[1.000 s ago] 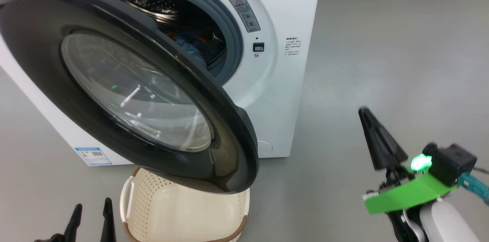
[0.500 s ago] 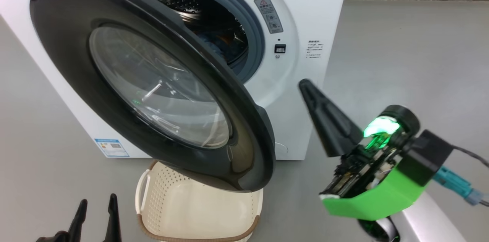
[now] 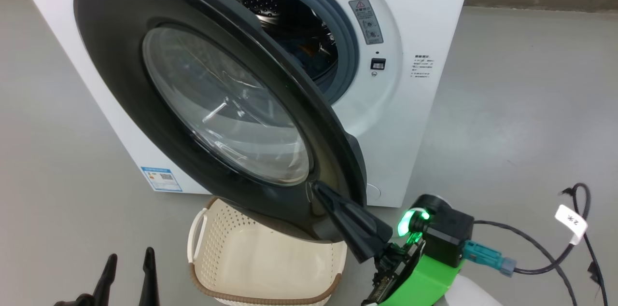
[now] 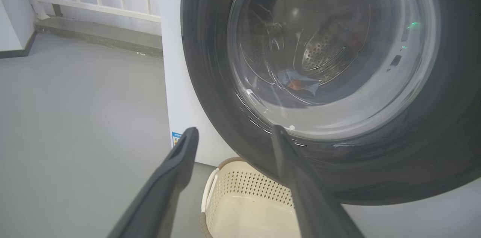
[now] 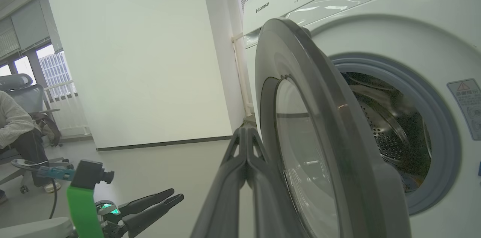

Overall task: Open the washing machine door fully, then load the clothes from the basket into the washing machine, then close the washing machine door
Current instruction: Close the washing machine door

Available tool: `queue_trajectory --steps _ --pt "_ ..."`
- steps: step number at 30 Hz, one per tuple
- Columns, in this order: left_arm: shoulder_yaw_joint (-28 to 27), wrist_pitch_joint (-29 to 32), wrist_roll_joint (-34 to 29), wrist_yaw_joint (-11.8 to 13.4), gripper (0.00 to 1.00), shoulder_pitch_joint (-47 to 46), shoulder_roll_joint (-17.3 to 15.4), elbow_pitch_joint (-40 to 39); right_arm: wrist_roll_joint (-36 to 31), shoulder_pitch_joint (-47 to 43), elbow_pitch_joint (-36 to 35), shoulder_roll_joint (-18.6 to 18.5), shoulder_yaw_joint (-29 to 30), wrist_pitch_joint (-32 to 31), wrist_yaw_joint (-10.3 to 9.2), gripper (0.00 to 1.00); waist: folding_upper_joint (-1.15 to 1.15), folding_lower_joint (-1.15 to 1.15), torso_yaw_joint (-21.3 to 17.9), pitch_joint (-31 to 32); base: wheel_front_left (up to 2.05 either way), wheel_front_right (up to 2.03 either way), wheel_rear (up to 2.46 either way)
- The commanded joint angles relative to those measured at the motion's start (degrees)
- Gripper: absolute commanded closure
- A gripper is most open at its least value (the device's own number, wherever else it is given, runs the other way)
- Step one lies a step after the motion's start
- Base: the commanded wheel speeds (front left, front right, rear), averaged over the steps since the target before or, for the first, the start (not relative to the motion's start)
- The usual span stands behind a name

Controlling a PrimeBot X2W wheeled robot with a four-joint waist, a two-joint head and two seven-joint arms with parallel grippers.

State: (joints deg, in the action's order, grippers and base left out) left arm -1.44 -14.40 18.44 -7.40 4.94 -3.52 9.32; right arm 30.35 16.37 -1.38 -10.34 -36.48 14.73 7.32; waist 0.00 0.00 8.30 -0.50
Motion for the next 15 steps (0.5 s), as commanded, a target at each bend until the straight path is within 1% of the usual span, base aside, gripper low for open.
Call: queue_trajectory --steps 1,6,15 --pt "-1.7 -0.6 0.2 -0.1 0.0 -0.5 -0.4 -1.4 0.8 -0.2 -0.5 0.9 -1.1 0.3 0.17 1.0 0.0 0.0 0.3 0.0 0.0 0.0 0.0" --pt "-1.5 -0.6 0.3 -0.1 0.0 -0.9 -0.4 -1.4 2.0 -1.1 3.7 0.7 -2.2 0.3 0.17 1.0 0.0 0.0 1.2 -0.6 0.0 0.0 0.0" --pt "-1.2 -0.6 0.9 -0.1 0.0 -2.2 -0.2 -1.3 4.0 -1.4 11.9 0.1 -2.2 0.3 0.17 1.0 0.0 0.0 2.3 -3.1 0.0 0.0 0.0"
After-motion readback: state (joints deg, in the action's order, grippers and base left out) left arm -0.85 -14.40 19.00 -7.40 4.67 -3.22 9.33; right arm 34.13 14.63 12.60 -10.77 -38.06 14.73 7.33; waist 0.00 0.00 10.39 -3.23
